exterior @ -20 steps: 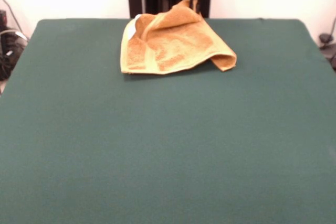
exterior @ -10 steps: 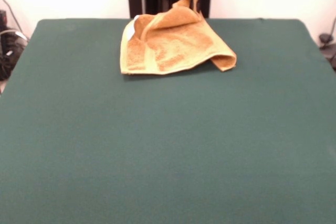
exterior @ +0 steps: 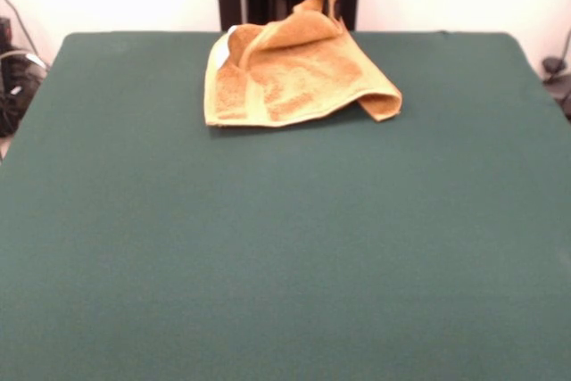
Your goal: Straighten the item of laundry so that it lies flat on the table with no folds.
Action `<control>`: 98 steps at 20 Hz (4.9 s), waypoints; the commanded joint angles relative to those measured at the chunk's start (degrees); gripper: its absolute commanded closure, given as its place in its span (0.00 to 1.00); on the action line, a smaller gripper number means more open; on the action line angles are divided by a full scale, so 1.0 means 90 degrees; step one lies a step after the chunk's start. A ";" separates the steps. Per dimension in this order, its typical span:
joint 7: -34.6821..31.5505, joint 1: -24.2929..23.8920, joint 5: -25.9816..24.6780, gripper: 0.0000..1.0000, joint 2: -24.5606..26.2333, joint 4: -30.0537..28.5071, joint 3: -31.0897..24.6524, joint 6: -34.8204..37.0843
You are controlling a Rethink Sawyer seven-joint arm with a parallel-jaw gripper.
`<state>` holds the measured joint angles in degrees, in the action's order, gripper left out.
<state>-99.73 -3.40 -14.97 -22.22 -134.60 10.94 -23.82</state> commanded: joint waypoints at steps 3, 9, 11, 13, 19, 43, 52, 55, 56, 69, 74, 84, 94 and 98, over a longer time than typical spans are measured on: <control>-0.0937 0.0097 0.0176 1.00 0.0044 0.0374 -0.0289 0.0507; -0.0870 0.0059 0.0110 0.00 0.0031 0.0411 -0.0320 0.0569; -0.0965 0.0012 0.0135 0.00 0.0062 0.0363 -0.0347 0.0486; -0.0976 0.0026 0.0161 0.00 0.0063 0.0371 -0.0338 0.0484; -0.0991 0.0009 0.0190 0.00 0.0028 0.0355 -0.0341 0.0522; 0.0148 -0.0847 0.0492 0.00 -0.3904 0.0821 -0.1653 0.5449; -0.0163 -0.1020 0.0149 0.00 -0.3024 0.1427 -0.1869 0.4825; -0.0151 -0.1026 0.0100 0.00 -0.2976 0.1502 -0.1919 0.4951; -0.0149 -0.1018 0.0093 0.00 -0.2973 0.1552 -0.1927 0.5015; -0.0151 -0.0996 -0.0068 0.00 -0.2654 0.1931 -0.2011 0.4997; -0.0138 -0.1037 -0.0098 0.00 -0.2606 0.1946 -0.2031 0.4931; -0.0244 -0.1111 -0.0342 0.00 -0.1924 0.2232 -0.1997 0.4286; -0.0448 -0.1155 -0.0743 0.00 -0.1040 0.2514 -0.1837 0.3407; -0.0494 -0.1162 -0.0886 0.00 -0.0705 0.2674 -0.1775 0.3131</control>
<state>-99.73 -13.59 -20.63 -34.25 -116.00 -1.06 9.65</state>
